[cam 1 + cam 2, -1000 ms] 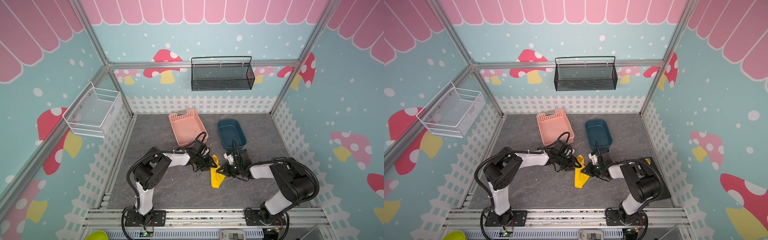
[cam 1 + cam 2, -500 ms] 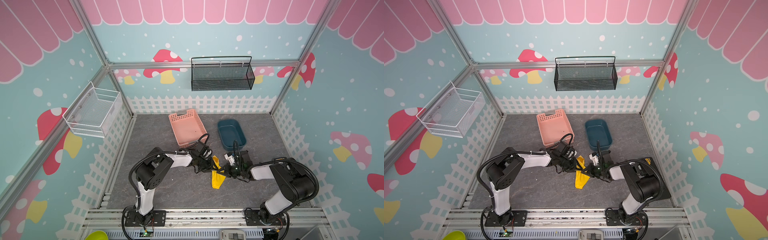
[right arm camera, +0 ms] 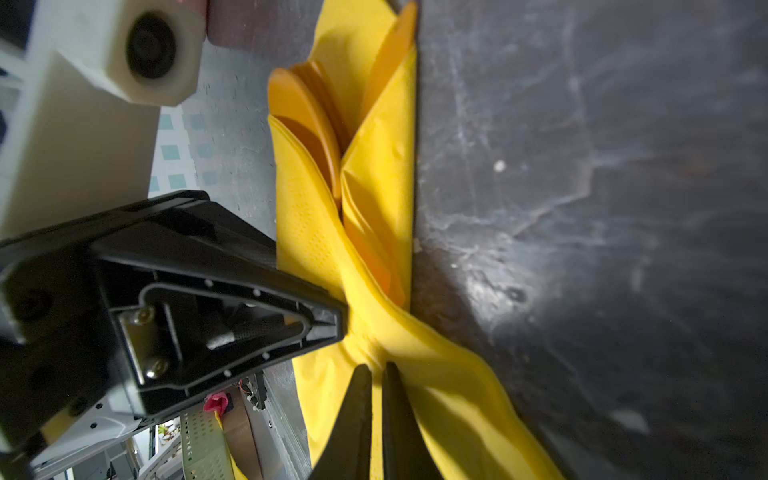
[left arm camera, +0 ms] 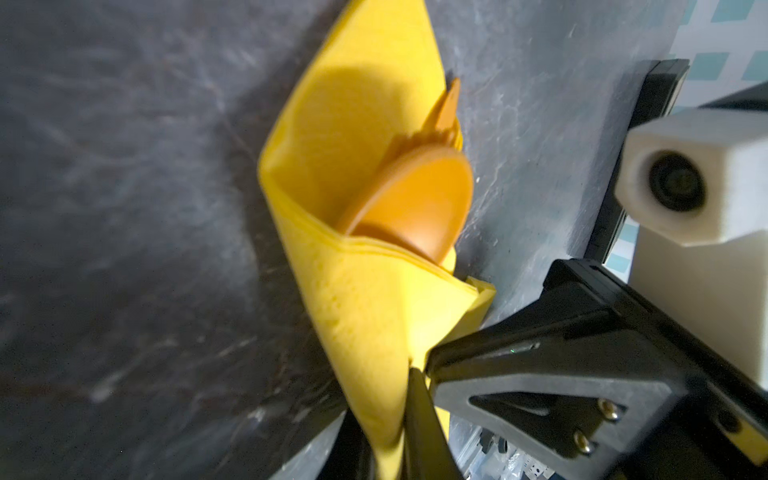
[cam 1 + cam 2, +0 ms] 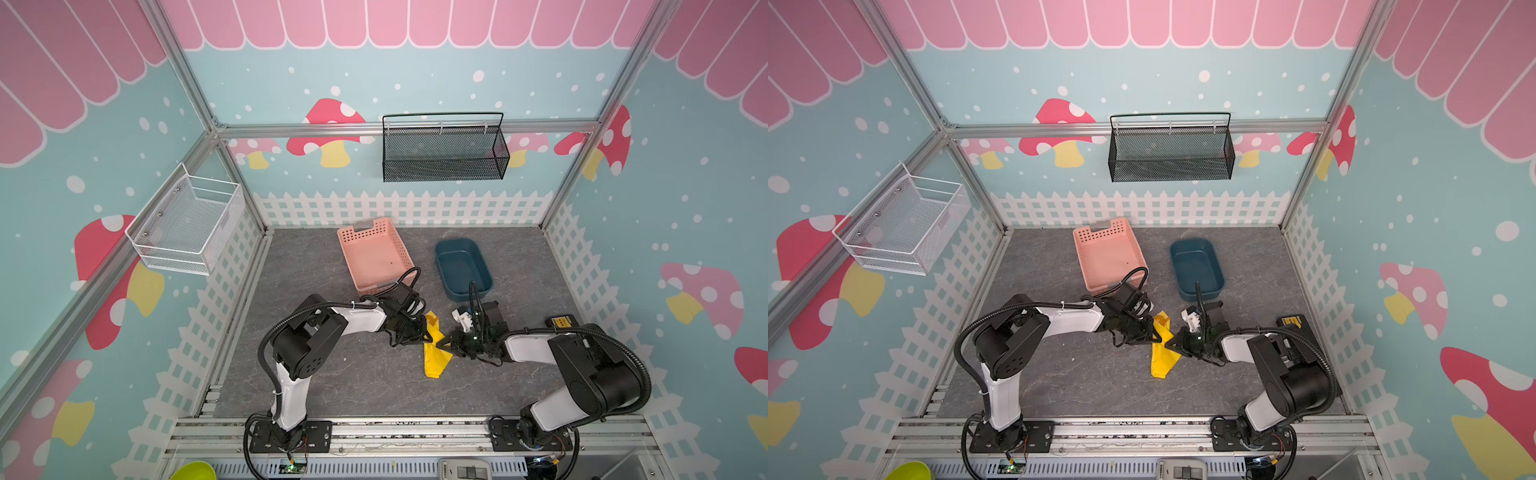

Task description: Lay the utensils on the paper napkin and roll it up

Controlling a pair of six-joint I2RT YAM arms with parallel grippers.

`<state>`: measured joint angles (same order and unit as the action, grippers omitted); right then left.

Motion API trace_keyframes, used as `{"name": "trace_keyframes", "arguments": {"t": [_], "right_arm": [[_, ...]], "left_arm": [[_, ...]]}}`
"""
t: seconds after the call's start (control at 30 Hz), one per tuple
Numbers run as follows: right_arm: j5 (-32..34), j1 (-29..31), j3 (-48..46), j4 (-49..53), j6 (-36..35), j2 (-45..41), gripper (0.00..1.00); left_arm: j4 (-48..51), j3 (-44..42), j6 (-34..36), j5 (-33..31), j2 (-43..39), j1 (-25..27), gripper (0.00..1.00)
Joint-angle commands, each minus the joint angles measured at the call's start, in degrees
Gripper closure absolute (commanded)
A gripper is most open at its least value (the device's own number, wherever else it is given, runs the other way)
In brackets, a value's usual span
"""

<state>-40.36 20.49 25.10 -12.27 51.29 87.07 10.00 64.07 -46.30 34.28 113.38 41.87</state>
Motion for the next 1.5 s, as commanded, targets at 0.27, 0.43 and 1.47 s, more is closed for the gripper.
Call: {"name": "trace_keyframes", "arguments": {"t": [0.27, 0.43, 1.47], "right_arm": [[1.54, -0.98, -0.30, 7.00, 1.08, -8.73, 0.80], [0.28, -0.97, -1.96, 6.69, 2.49, -12.77, 0.65], [-9.18, -0.98, -15.97, -36.37, 28.29, -0.91, 0.40]], "left_arm": [[-10.05, -4.78, -8.26, 3.03, -0.18, -3.98, 0.94], [-13.85, -5.68, -11.30, 5.39, -0.09, -4.84, 0.95], [-31.13, -10.81, -25.59, 9.04, 1.80, -6.12, 0.95]]}}
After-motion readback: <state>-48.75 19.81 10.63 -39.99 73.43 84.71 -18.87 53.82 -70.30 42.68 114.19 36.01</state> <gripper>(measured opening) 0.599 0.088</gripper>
